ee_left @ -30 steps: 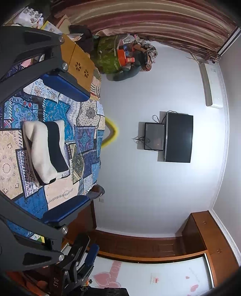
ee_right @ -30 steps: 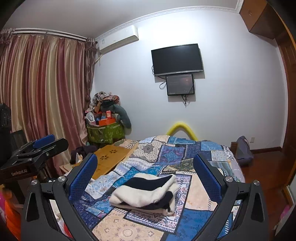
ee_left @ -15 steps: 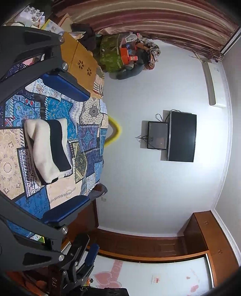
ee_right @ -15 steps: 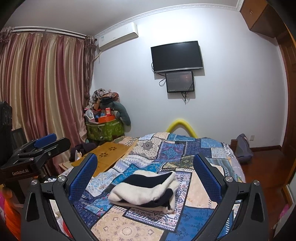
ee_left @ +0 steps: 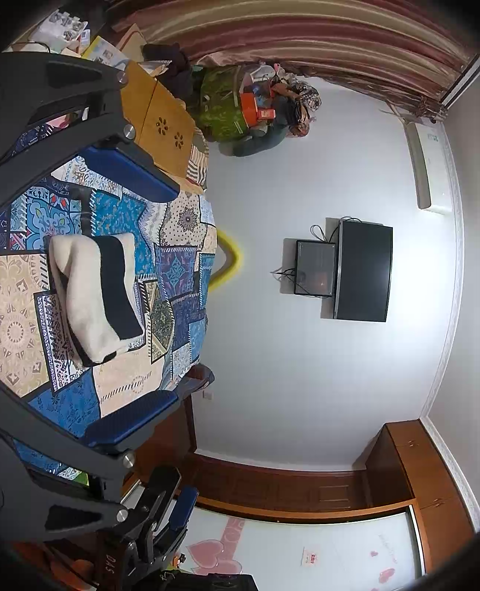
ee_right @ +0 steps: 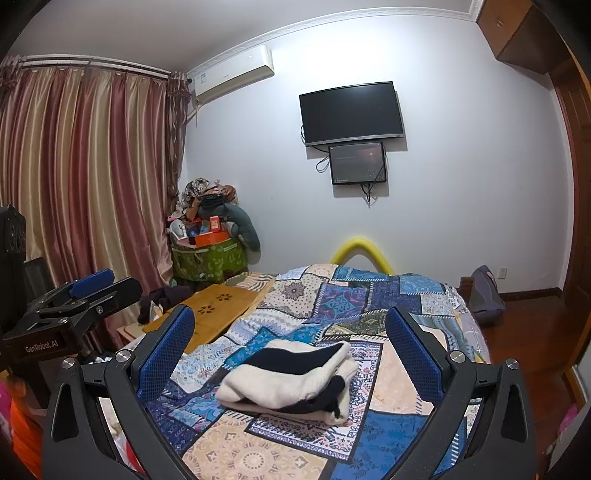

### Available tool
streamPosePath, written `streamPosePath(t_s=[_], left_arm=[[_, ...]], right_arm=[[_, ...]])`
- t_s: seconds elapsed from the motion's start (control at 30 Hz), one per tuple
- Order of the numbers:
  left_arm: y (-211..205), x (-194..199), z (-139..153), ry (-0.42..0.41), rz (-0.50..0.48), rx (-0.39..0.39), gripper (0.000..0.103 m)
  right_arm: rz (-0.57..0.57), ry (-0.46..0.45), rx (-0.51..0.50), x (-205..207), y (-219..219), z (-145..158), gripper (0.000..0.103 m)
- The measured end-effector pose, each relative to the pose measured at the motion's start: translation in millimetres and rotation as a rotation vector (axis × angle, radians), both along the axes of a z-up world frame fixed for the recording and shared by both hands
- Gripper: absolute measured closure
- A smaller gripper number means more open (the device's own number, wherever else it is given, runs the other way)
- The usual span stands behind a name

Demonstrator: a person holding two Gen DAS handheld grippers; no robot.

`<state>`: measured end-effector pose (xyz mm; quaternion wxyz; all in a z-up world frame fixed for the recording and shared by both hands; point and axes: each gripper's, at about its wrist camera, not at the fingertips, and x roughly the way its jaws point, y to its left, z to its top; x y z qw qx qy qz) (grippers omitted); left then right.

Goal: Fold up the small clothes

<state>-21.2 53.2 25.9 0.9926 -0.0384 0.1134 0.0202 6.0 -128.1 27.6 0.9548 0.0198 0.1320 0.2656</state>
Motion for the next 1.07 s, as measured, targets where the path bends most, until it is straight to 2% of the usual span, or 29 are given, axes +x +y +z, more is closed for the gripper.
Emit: streamPosePath(t_s=[1.07], left_arm=[[-0.7, 9.6, -4.7, 0.029, -0.037, 0.011, 0.0]], right_arm=[[-0.01, 0.022, 0.013, 4.5, 2.2, -4.6, 0.0]])
